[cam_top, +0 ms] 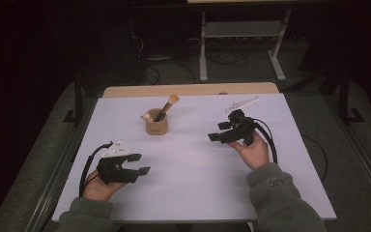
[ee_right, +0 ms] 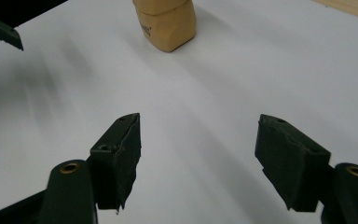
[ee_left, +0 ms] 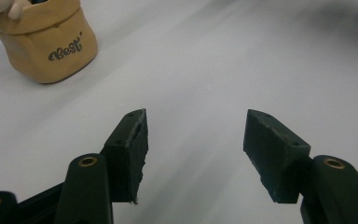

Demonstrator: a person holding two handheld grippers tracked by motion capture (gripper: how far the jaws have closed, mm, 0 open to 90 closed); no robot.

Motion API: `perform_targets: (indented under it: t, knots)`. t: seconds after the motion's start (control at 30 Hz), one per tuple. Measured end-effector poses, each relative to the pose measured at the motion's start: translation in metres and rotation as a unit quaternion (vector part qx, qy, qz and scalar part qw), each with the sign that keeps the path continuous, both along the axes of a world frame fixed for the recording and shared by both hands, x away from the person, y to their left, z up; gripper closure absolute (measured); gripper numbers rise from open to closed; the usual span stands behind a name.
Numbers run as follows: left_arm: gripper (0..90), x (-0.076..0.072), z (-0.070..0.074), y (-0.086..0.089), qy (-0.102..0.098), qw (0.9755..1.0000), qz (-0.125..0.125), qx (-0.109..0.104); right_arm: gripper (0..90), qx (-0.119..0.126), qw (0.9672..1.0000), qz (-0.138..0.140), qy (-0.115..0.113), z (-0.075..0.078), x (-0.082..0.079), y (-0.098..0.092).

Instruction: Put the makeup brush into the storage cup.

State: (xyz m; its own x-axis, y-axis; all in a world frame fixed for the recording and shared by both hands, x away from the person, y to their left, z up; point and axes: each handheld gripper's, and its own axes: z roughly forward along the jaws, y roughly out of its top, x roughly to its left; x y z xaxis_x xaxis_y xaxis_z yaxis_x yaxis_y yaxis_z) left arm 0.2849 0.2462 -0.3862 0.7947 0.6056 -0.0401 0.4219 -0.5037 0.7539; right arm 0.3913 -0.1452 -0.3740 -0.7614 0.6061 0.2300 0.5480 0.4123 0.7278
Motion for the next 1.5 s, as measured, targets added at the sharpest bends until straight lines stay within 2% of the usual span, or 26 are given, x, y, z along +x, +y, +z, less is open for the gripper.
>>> perform_targets:
  t: [0.03,0.07,0.1,0.13,0.3,0.5,0.53,0.7,0.8,0.83,0.9,0.93,0.97,1.0,1.1,1.13,1.27,1.3,1.33,1.4,1.5]
  knots:
    - [39.6,0.000,0.000,0.000,0.000,1.0000,0.000,0.000,29.7,0.000,1.0000,0.002,-0.006,0.000,-0.002,-0.001]
    - [39.4,0.000,0.000,0.000,0.000,1.0000,0.001,0.000,29.5,0.000,1.0000,-0.002,-0.001,0.000,-0.005,-0.002]
    - [39.3,0.000,-0.001,0.000,0.000,1.0000,0.001,-0.002,29.3,-0.003,1.0000,0.003,-0.008,0.000,-0.006,-0.004]
    - [39.3,0.000,-0.001,0.000,0.002,1.0000,0.002,-0.003,29.0,-0.005,1.0000,0.001,-0.003,0.000,-0.008,-0.005]
    - [38.6,0.000,-0.001,0.000,0.000,1.0000,0.004,-0.004,28.4,-0.012,0.9999,-0.002,-0.009,-0.003,-0.016,-0.012]
    - [37.8,0.000,-0.002,0.000,-0.002,0.9999,0.007,-0.007,27.6,-0.010,0.9999,-0.004,-0.006,-0.006,-0.023,-0.021]
    - [37.8,0.000,-0.002,0.000,-0.001,0.9999,0.007,-0.007,27.4,-0.010,0.9999,-0.002,-0.011,-0.007,-0.024,-0.023]
    - [37.5,0.000,-0.002,0.001,-0.002,1.0000,0.005,-0.001,26.7,-0.015,0.9998,-0.008,-0.002,-0.010,-0.030,-0.029]
    - [37.4,0.000,-0.002,0.002,-0.001,1.0000,0.005,0.003,26.8,-0.008,0.9999,-0.010,-0.010,-0.013,-0.034,-0.034]
    - [37.3,0.000,-0.002,0.001,0.001,1.0000,0.007,0.000,26.8,-0.009,0.9999,-0.014,-0.004,-0.012,-0.037,-0.035]
    - [37.3,0.000,-0.003,0.001,0.003,0.9999,0.010,-0.005,26.8,-0.006,0.9999,-0.013,-0.008,-0.014,-0.040,-0.037]
    - [37.2,0.000,-0.002,0.001,0.003,1.0000,0.007,-0.001,26.7,-0.006,0.9999,-0.014,-0.003,-0.013,-0.041,-0.038]
    - [37.2,-0.001,-0.003,0.000,0.004,0.9999,0.010,-0.005,26.7,-0.009,0.9998,-0.011,-0.011,-0.014,-0.042,-0.039]
    - [37.2,0.000,-0.003,0.001,0.004,1.0000,0.006,0.000,26.8,-0.008,0.9998,-0.017,-0.009,-0.013,-0.044,-0.039]
    - [37.0,-0.001,-0.003,0.001,0.003,0.9999,0.010,-0.003,26.7,-0.008,0.9998,-0.018,-0.011,-0.013,-0.048,-0.042]
    - [37.0,-0.001,-0.003,0.002,0.003,1.0000,0.009,-0.001,26.7,-0.008,0.9997,-0.015,-0.017,-0.015,-0.049,-0.044]
    - [36.7,-0.001,-0.003,0.002,0.003,1.0000,0.008,0.000,26.4,-0.005,0.9997,-0.023,-0.009,-0.019,-0.055,-0.050]
    - [36.5,-0.001,-0.003,0.001,0.004,1.0000,0.009,0.000,26.5,-0.003,0.9996,-0.023,-0.016,-0.020,-0.056,-0.052]
    - [36.4,-0.001,-0.004,0.001,0.005,0.9999,0.012,-0.006,26.4,-0.001,0.9996,-0.026,-0.013,-0.021,-0.057,-0.054]
    - [36.1,-0.001,-0.004,0.002,0.005,0.9999,0.009,0.002,26.4,0.002,0.9995,-0.028,-0.013,-0.024,-0.059,-0.057]
    - [35.8,-0.001,-0.005,0.001,0.006,0.9999,0.015,-0.006,26.1,0.003,0.9994,-0.033,-0.007,-0.028,-0.061,-0.060]
